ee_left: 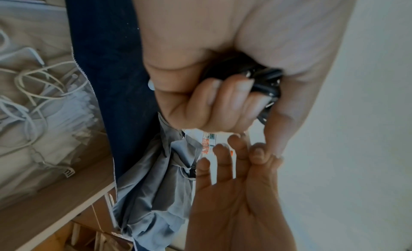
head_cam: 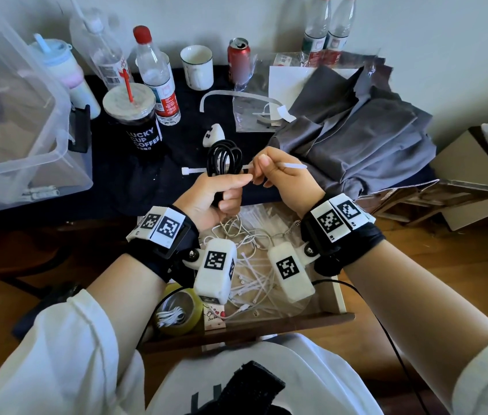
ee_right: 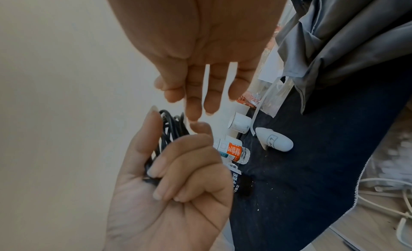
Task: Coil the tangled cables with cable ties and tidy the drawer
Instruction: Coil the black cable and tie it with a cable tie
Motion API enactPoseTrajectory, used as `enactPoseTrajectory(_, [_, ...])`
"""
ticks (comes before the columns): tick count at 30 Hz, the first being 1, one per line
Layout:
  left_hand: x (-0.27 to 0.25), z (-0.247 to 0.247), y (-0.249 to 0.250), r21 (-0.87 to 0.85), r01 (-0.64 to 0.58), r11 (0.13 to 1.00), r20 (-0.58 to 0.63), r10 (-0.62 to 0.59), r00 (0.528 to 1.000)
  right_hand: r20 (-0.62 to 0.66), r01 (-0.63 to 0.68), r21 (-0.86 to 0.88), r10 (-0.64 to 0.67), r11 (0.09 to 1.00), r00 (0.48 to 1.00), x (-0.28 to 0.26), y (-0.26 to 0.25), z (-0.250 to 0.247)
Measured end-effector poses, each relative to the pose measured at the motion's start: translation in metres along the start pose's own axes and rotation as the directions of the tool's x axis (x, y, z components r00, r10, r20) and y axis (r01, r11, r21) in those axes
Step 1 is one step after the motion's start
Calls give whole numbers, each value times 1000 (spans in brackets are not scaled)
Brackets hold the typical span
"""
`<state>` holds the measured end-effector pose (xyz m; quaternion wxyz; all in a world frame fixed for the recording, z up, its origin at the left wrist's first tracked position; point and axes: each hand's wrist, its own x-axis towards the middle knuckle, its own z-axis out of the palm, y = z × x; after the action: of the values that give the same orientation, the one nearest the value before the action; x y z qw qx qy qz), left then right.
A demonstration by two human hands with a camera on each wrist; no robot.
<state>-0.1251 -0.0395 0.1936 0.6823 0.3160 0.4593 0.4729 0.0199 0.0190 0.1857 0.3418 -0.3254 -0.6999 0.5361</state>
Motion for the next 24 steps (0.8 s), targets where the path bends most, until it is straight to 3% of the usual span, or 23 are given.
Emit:
enactPoseTrajectory(7, [4, -3, 1, -70, -39, 997, 29, 41, 999, 42, -8, 24, 7, 1000, 999, 1, -2, 2])
enactPoseTrajectory(13, [6, -3, 5, -103, 19, 995, -15, -20, 1000, 81, -1, 106, -8, 994, 997, 1, -7, 1])
enactPoseTrajectory(19, [9, -3, 5, -26, 50, 998, -38, -51, 998, -34, 95, 25, -94, 995, 995, 3, -11, -2])
enactPoseTrajectory(24, [10, 0, 2, 15, 41, 999, -58, -40, 997, -32, 95, -77, -98, 992, 995, 6, -16, -7])
